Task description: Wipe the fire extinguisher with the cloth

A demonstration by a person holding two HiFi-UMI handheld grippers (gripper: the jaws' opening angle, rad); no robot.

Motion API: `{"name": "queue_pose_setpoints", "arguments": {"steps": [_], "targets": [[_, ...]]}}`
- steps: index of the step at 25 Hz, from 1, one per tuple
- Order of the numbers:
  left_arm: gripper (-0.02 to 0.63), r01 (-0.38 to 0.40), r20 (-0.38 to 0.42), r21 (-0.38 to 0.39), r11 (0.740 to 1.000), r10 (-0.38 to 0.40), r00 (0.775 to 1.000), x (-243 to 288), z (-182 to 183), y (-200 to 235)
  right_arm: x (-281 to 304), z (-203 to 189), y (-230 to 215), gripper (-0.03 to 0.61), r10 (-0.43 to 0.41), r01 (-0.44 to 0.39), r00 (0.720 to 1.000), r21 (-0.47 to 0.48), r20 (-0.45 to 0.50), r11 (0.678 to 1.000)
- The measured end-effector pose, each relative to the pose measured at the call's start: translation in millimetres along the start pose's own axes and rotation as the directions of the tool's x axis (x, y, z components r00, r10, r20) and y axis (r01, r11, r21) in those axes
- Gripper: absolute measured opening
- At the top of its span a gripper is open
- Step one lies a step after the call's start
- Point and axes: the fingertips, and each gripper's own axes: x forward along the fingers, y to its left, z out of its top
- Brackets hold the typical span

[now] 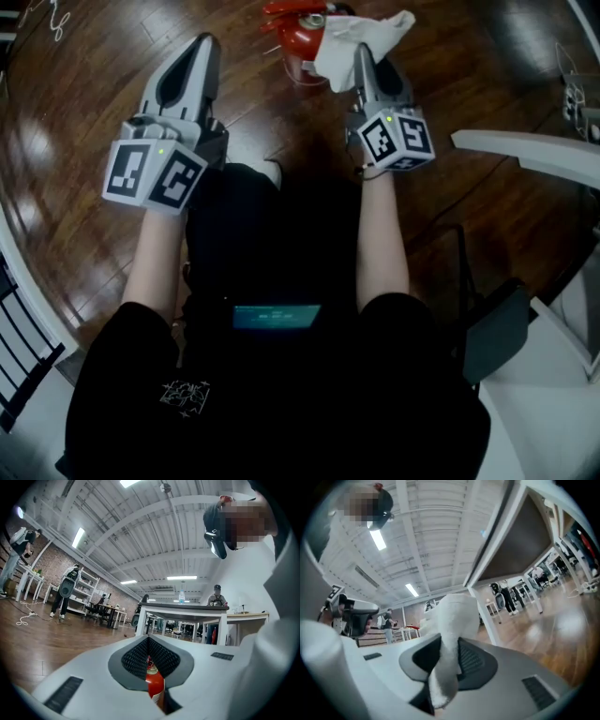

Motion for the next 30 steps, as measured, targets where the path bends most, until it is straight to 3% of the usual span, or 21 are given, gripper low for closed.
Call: {"name": "queue_pose_setpoints", "arguments": {"steps": [3, 5, 10, 15, 18, 20, 21, 22, 26, 28, 30], "targets": [[0.0, -0.013, 0.008, 0.0, 1.0, 0.013, 1.0, -2.8, 2.9, 5.1, 14.8, -20.5, 33.8, 0.11, 0.035, -0.044, 0.997, -0.147, -0.066, 0.988], [0.0, -0.023, 0.011, 0.003, 1.0, 0.023, 1.0, -6.9, 4.1, 7.1, 18.0, -51.3, 38.0, 0.11, 0.007, -0.03, 0.994, -0.202, -0.112, 0.979], [0.0, -0.033, 0.013, 0.006, 0.999, 0.033, 0.999, -11.2, 1.4, 15.2, 8.6, -118.8, 14.6, 0.11, -0.087, 0.048, 0.972, -0.176, -0.218, 0.983], [0.0, -0.042, 0.0, 0.003, 0.999, 0.042, 0.999, -13.6, -8.1, 22.6, 6.8, -203.3, -19.4, 0.11, -0.183, 0.175, 0.907, -0.055, -0.379, 0.983], [0.0, -0.049, -0.008, 0.001, 0.999, 0.049, 0.999, -16.2, -12.5, 23.5, 2.1, -256.3, -37.2, 0.11, -0.175, 0.2, 0.834, -0.008, -0.524, 0.98], [0.0, -0.055, -0.011, 0.0, 0.999, 0.055, 0.998, -17.1, -13.8, 25.6, -1.0, -268.5, -50.3, 0.11, -0.155, 0.192, 0.795, 0.001, -0.586, 0.981], [0.0, -0.059, -0.011, -0.005, 0.998, 0.059, 0.998, -17.1, -14.5, 27.4, -0.9, -258.6, -58.3, 0.11, -0.153, 0.187, 0.8, -0.001, -0.581, 0.982], [0.0, -0.063, -0.011, -0.013, 0.998, 0.063, 0.998, -17.2, -15.0, 29.2, 0.1, -237.5, -66.8, 0.11, -0.157, 0.186, 0.822, -0.004, -0.547, 0.983], [0.0, -0.065, -0.01, -0.019, 0.998, 0.065, 0.998, -17.4, -15.5, 31.4, 13.4, -99.7, -85.6, 0.11, -0.13, 0.136, 0.958, 0.003, -0.257, 0.991], [0.0, -0.061, -0.012, -0.01, 0.998, 0.061, 0.998, -16.3, -15.0, 32.1, 29.1, -36.4, -79.3, 0.11, -0.092, 0.089, 0.988, -0.029, -0.127, 0.996], [0.0, -0.062, -0.012, -0.009, 0.998, 0.062, 0.998, -15.5, -16.1, 33.5, 48.6, 2.2, -67.8, 0.11, -0.068, 0.061, 0.995, -0.106, -0.066, 0.993]]}}
